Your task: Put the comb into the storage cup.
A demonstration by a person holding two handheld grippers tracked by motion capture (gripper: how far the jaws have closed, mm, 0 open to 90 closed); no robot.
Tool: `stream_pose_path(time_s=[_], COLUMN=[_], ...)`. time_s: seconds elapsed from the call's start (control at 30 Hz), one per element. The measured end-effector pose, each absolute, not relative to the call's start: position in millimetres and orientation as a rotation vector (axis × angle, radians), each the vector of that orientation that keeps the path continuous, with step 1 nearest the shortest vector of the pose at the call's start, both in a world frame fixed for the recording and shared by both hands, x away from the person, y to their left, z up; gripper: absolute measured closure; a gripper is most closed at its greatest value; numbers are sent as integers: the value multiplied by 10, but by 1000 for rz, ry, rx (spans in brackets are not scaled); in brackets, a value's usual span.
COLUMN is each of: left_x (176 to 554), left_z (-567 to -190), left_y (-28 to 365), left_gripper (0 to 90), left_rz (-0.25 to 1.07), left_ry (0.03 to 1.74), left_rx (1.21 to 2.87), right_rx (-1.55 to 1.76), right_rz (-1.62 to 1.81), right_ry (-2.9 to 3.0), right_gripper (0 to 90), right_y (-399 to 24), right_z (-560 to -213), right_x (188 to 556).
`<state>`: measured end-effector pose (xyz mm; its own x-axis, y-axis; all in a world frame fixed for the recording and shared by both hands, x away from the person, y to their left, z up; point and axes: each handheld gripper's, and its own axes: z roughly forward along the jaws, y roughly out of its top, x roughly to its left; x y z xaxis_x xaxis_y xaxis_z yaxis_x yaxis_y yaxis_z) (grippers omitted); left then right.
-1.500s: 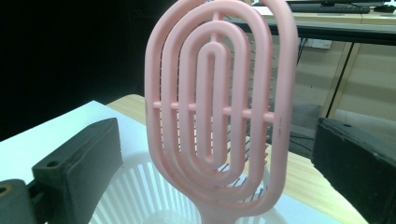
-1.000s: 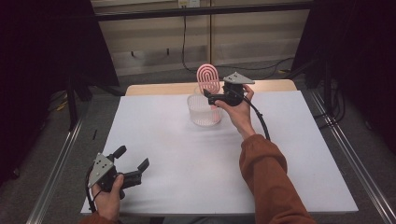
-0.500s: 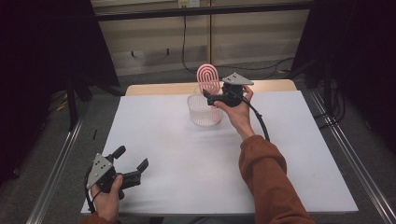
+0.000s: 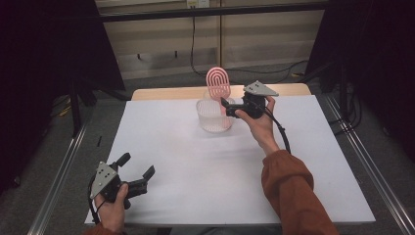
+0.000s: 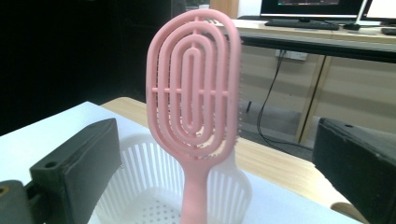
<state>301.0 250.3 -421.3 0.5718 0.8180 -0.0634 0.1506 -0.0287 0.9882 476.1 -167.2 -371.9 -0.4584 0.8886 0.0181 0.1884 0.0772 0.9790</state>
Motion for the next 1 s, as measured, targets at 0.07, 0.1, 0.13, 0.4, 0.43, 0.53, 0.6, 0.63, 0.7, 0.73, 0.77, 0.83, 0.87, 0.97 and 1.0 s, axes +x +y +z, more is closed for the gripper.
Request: stream_pose_path(time_s=[0.07,0.1,0.13,0.4,0.43,0.53,0.6,0.63,0.7,0.73,0.77,0.83,0.87,0.97,1.0], left_x=[3009,3008,3008,3006,3009,3007,3005,3007,3008,3007,3006,3008,3008,3005,3005], left_z=[-4211,-4211,-4212,-4209,-4209,-4208,-4208,-4208,-4210,-4209,-4208,-4209,-4209,-4208,-4209], left_y=[2511,2513,2514,2515,2513,2507,2507,2512,2510,2510,2508,2508,2507,2507,2508], left_gripper=[22,22,22,22,22,22,23,23,23,23,23,23,23,23,23], left_rz=[661,662,664,665,661,664,664,666,662,664,665,667,666,665,666], left_ry=[852,852,851,855,855,851,857,859,862,857,855,853,854,854,854], left_rx=[1539,1540,1541,1534,1533,1533,1530,1532,1528,1531,1530,1534,1532,1531,1532], right_rx=[1095,1093,1092,1093,1087,1084,1083,1090,1082,1087,1095,1101,1104,1104,1104], right_rz=[1440,1441,1440,1394,1391,1399,1407,1405,1383,1381,1389,1394,1394,1384,1385], right_ry=[1720,1715,1711,1688,1679,1673,1664,1666,1661,1657,1650,1645,1643,1645,1644], right_gripper=[0,0,0,0,0,0,0,0,0,0,0,0,0,0,0], right_y=[-1699,-1712,-1727,-1865,-1876,-1917,-1944,-1956,-1981,-1997,-2011,-2036,-2048,-2075,-2084], right_z=[-3712,-3710,-3709,-3680,-3676,-3664,-3669,-3671,-3687,-3697,-3708,-3729,-3740,-3771,-3778], right_x=[4718,4693,4672,4520,4495,4423,4382,4359,4326,4310,4293,4258,4239,4175,4153])
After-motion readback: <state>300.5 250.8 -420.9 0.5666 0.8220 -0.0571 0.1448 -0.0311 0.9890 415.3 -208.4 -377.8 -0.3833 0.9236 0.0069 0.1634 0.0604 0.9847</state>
